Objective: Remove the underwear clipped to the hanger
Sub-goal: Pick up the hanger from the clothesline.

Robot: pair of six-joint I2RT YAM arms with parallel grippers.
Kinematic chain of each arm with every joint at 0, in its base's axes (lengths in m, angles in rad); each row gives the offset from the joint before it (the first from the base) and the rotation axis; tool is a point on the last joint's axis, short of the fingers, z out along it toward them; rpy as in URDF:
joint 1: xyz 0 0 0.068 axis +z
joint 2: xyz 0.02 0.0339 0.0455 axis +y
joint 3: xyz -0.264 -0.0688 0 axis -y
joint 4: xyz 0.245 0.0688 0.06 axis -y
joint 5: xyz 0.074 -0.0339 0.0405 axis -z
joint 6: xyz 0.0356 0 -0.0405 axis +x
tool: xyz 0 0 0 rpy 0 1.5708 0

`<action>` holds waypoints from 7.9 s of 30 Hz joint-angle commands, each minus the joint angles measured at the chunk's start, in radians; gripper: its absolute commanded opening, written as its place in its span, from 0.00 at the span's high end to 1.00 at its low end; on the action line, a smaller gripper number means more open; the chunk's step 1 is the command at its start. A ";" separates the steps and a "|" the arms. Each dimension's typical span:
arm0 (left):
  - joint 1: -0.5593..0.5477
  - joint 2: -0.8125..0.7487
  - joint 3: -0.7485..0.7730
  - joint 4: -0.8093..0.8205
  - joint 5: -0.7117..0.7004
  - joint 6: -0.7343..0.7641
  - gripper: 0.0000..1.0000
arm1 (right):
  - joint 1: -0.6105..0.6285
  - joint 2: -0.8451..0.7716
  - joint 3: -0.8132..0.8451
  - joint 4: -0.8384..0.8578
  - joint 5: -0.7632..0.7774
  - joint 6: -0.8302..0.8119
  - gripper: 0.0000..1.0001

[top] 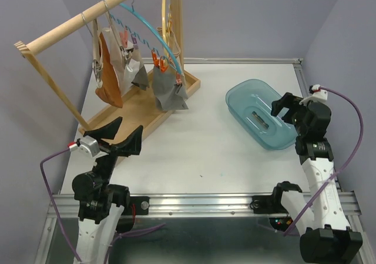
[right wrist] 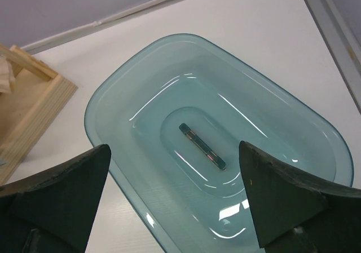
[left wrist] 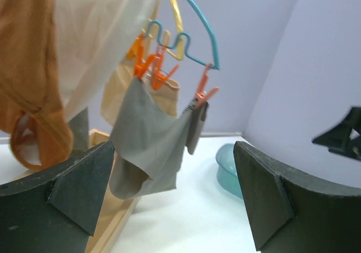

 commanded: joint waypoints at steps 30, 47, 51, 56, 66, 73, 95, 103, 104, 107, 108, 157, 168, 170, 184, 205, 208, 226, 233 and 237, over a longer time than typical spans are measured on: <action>-0.002 0.720 0.965 -0.345 0.329 -0.115 0.04 | -0.003 -0.115 -0.040 -0.111 -0.708 -0.489 0.00; -0.323 1.160 1.369 -0.277 -0.080 -0.235 0.09 | -0.002 -0.126 -0.042 -0.111 -0.690 -0.492 0.00; -0.341 1.218 1.419 -0.297 -0.264 -0.275 0.11 | -0.002 -0.134 -0.040 -0.111 -0.688 -0.491 0.00; -0.383 1.338 1.554 -0.488 -0.503 -0.296 0.12 | -0.002 -0.140 -0.040 -0.111 -0.687 -0.491 0.00; -0.403 1.527 1.774 -0.765 -0.769 -0.336 0.19 | -0.002 -0.148 -0.039 -0.111 -0.680 -0.491 0.00; -0.403 1.559 1.783 -0.783 -0.810 -0.335 0.22 | -0.002 -0.154 -0.039 -0.111 -0.676 -0.494 0.00; -0.318 1.553 1.687 -0.613 -0.688 -0.312 0.45 | -0.002 -0.160 -0.040 -0.111 -0.663 -0.497 0.00; -0.280 1.529 1.627 -0.567 -0.623 -0.326 0.58 | -0.002 -0.158 -0.039 -0.111 -0.662 -0.497 0.00; -0.277 1.506 1.607 -0.546 -0.613 -0.324 0.62 | -0.002 -0.160 -0.040 -0.111 -0.662 -0.497 0.00; -0.271 1.463 1.535 -0.458 -0.579 -0.304 0.76 | -0.002 -0.158 -0.040 -0.111 -0.659 -0.497 0.00; -0.269 1.455 1.526 -0.444 -0.574 -0.298 0.80 | -0.002 -0.160 -0.039 -0.111 -0.659 -0.497 0.00; -0.263 1.160 1.164 -0.168 -0.234 -0.347 1.00 | -0.002 -0.160 -0.039 -0.113 -0.653 -0.500 0.00; -0.269 1.068 1.073 -0.165 -0.154 -0.415 1.00 | 0.000 -0.155 -0.040 -0.113 -0.653 -0.502 0.00; -0.272 1.055 1.059 -0.167 -0.131 -0.422 1.00 | 0.000 -0.154 -0.040 -0.113 -0.651 -0.503 0.00; -0.275 0.936 0.973 -0.228 -0.143 -0.444 1.00 | 0.000 -0.148 -0.039 -0.113 -0.650 -0.503 0.00; -0.275 0.880 0.889 -0.360 0.004 -0.407 1.00 | 0.000 -0.158 -0.040 -0.113 -0.656 -0.506 0.00; -0.275 0.847 0.866 -0.363 0.047 -0.392 1.00 | 0.000 -0.161 -0.040 -0.114 -0.659 -0.509 0.00; -0.275 0.745 0.722 -0.358 0.363 -0.316 1.00 | 0.000 -0.187 -0.056 -0.154 -0.800 -0.591 0.00; -0.277 0.699 0.676 -0.389 0.397 -0.347 1.00 | 0.000 -0.191 -0.057 -0.162 -0.809 -0.604 0.00; -0.277 0.680 0.663 -0.406 0.441 -0.342 1.00 | 0.000 -0.192 -0.056 -0.171 -0.821 -0.617 0.00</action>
